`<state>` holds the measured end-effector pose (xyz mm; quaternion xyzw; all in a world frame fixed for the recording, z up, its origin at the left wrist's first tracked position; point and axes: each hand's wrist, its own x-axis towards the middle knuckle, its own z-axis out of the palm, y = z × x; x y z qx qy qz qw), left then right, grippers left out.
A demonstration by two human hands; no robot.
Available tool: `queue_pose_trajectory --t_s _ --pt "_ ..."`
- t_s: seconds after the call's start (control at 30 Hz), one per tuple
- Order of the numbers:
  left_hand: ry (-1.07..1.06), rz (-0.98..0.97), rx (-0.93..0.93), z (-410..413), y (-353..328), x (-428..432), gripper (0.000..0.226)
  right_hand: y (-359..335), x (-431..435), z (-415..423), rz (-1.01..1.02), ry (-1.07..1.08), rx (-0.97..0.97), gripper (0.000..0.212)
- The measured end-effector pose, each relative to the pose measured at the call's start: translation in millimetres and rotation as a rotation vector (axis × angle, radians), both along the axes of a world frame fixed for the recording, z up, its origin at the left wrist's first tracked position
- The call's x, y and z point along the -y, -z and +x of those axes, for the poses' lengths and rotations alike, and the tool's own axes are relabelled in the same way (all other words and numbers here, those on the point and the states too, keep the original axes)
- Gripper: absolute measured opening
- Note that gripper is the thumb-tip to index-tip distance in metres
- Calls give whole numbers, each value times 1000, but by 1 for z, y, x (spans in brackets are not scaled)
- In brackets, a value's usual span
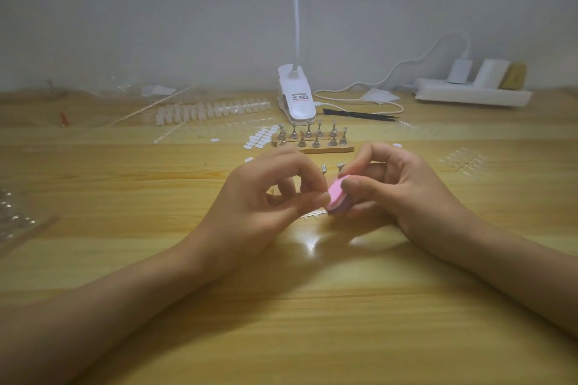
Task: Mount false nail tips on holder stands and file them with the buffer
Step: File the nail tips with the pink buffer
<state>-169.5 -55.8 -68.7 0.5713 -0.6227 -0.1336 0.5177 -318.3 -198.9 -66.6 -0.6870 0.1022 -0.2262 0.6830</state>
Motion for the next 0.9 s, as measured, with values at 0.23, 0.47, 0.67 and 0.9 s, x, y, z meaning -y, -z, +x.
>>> queue_pose_trajectory --t_s 0.23,0.47,0.67,0.9 --pt "-26 -1 31 -1 -2 1 8 -1 -5 -1 -69 -34 -9 20" --pt "-21 -2 49 -2 -3 0 10 -2 -6 -1 -87 -93 -44 20" --pt "0 -9 73 -2 -4 0 10 0 -4 0 -96 -114 -63 19" --pt "-7 -25 58 -3 -3 -1 10 -1 -3 -2 -99 -222 -41 12"
